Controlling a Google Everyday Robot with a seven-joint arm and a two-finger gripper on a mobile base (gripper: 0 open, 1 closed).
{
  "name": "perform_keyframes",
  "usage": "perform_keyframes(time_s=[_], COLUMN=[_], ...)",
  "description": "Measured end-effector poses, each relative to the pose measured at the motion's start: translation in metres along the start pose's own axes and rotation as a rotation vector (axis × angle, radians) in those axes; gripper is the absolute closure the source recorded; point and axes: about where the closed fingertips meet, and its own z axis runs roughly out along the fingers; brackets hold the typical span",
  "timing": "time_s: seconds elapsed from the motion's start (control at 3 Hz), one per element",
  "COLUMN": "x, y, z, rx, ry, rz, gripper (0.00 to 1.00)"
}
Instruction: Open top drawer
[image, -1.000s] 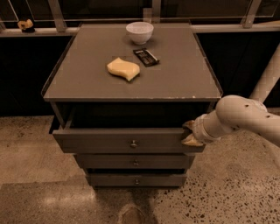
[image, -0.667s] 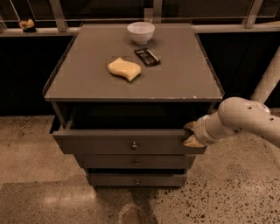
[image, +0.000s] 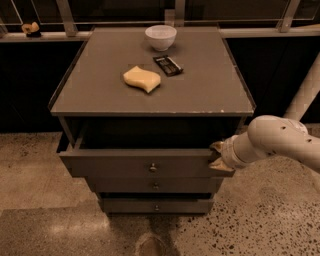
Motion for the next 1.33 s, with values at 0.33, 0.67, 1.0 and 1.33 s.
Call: perform_keyframes(time_s=[0.33,0.67,1.0,1.33], x=[-0.001,0.0,0.0,0.0], y=[-0.001,0.004,0.011,0.011], z=[-0.002,-0.002,-0.005,-0.005], rx=[0.0,0.002,-0.004,-0.004], ry=[0.0,-0.002,-0.005,-0.005], rz=[0.0,-0.003,-0.003,-0.003], gripper=[1.0,1.0,1.0,1.0])
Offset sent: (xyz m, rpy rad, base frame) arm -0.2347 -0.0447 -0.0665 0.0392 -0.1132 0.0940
